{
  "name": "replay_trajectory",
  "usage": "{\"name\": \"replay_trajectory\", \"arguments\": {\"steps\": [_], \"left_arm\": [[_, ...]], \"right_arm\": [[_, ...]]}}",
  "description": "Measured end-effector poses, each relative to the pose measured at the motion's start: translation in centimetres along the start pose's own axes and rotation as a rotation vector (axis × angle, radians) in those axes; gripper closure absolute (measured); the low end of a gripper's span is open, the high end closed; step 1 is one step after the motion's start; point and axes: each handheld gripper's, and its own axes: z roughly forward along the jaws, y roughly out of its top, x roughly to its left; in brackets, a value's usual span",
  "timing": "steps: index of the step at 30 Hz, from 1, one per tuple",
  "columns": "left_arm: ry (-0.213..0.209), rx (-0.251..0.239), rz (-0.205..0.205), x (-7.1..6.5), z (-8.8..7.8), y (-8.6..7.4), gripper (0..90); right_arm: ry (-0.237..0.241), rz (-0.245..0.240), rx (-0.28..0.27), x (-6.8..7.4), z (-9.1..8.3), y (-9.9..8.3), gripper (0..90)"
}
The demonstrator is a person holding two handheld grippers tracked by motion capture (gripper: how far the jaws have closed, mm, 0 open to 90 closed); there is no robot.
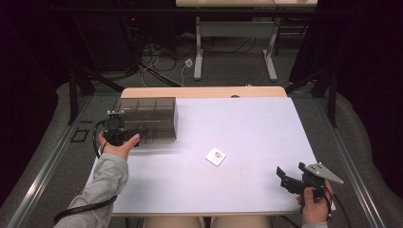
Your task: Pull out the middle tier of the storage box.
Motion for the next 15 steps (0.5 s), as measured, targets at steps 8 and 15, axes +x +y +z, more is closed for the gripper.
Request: {"name": "replay_trajectory", "arguments": {"steps": [8,15], "left_arm": [[-0.017,0.011,0.020,-1.0,0.5,0.1,0.9],[-0.035,-0.005,0.032,-2.0,0.9,0.0,1.0]], "right_arm": [[0.000,0.001,0.001,0.0,0.0,0.0,10.3],[0.005,0.002,-0.008,0.0,0.0,0.0,10.7]]}}
